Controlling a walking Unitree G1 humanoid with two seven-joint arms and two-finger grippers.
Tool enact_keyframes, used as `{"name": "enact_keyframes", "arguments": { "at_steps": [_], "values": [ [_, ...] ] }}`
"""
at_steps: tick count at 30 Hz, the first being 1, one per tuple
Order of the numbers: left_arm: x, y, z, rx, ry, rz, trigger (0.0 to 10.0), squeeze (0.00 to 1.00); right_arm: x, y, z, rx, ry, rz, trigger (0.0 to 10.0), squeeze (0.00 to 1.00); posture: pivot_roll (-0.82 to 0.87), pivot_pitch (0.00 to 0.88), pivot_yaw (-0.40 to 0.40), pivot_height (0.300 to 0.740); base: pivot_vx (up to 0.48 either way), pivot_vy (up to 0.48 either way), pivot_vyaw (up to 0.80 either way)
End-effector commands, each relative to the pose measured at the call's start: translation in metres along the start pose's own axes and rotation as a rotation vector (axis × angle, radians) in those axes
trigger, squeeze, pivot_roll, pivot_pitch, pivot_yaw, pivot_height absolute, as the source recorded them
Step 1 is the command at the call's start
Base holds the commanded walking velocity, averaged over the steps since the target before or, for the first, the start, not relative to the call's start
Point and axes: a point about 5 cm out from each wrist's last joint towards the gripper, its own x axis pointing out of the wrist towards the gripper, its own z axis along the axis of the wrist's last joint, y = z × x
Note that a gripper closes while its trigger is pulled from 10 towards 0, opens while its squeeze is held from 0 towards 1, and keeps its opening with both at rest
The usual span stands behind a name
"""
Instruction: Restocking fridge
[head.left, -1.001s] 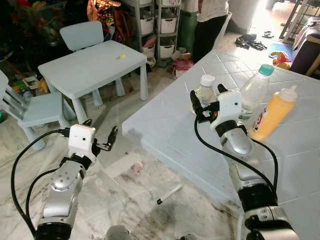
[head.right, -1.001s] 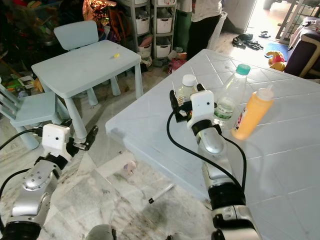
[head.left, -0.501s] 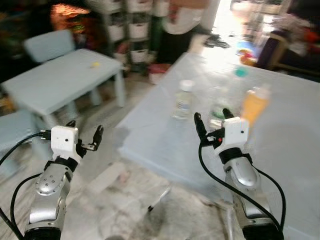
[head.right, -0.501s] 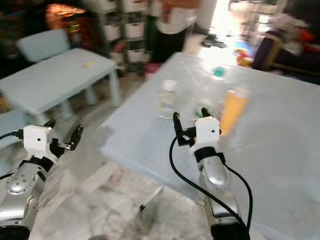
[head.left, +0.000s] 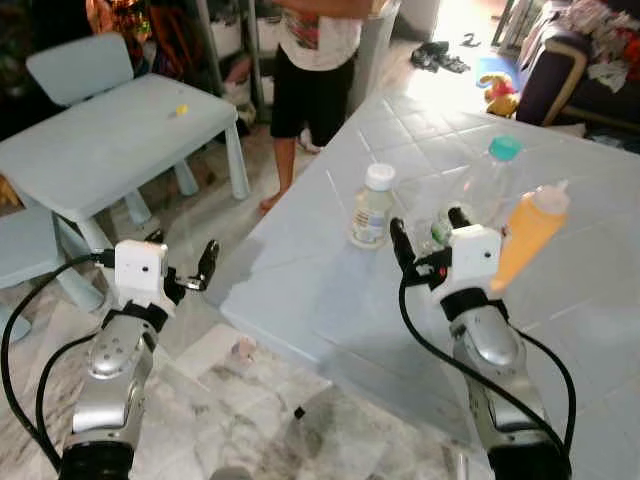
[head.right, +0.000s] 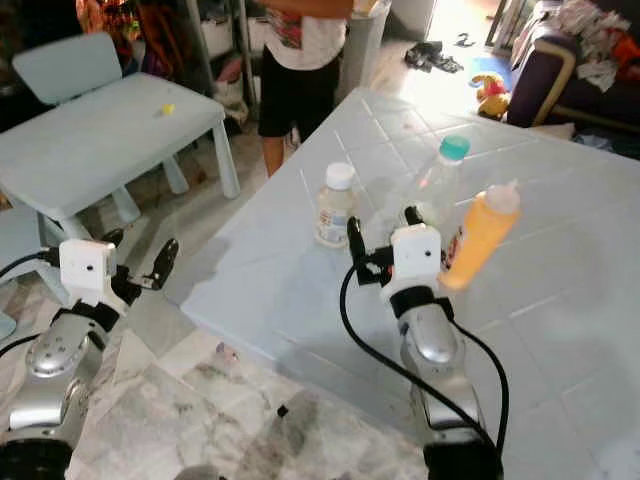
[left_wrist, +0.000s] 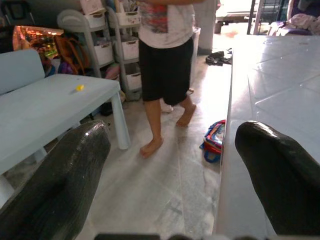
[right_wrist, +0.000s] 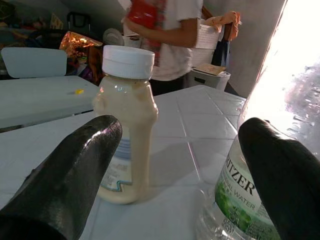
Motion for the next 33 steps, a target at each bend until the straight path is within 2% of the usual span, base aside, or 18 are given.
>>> {"name": "enact_keyframes", "arguments": {
  "at_steps": [1, 11, 15, 17, 23, 26, 33],
  "values": [
    [-0.001, 0.004, -0.001, 0.006, 0.005, 0.013, 10.0, 0.0, -0.001, 0.0, 0.002, -0.011, -0.002, 0.006, 10.0, 0.0, 0.02, 0.0, -0.018, 0.74, 0.0, 0.0, 0.0],
    [-0.001, 0.005, 0.0, 0.012, 0.006, 0.015, 10.0, 0.0, 0.003, 0.006, 0.002, -0.012, -0.009, 0.024, 10.0, 0.0, 0.02, 0.0, -0.019, 0.74, 0.0, 0.0, 0.0],
    [0.0, 0.004, -0.001, 0.012, 0.007, 0.012, 10.0, 0.0, 0.016, 0.006, 0.01, -0.01, -0.041, 0.048, 10.0, 0.0, 0.03, 0.0, -0.016, 0.74, 0.0, 0.0, 0.0],
    [-0.002, 0.001, -0.001, 0.017, 0.009, 0.006, 10.0, 0.0, 0.027, 0.003, 0.015, -0.012, -0.058, 0.059, 10.0, 0.0, 0.03, 0.0, -0.014, 0.74, 0.0, 0.0, 0.0],
    [-0.006, 0.002, -0.002, 0.023, 0.016, 0.004, 10.0, 0.0, 0.04, -0.004, 0.018, -0.026, -0.064, 0.078, 10.0, 0.0, 0.05, 0.005, -0.008, 0.74, 0.0, 0.0, 0.0],
    [-0.008, 0.004, -0.001, 0.03, 0.022, 0.007, 10.0, 0.0, 0.053, -0.011, 0.02, -0.034, -0.066, 0.076, 10.0, 0.0, 0.07, 0.018, -0.004, 0.74, 0.0, 0.0, 0.0],
    [-0.011, 0.007, 0.001, 0.042, 0.031, 0.016, 10.0, 0.0, 0.055, -0.014, 0.019, -0.034, -0.077, 0.07, 10.0, 0.0, 0.08, 0.028, 0.006, 0.74, 0.0, 0.0, 0.0]
  ]
}}
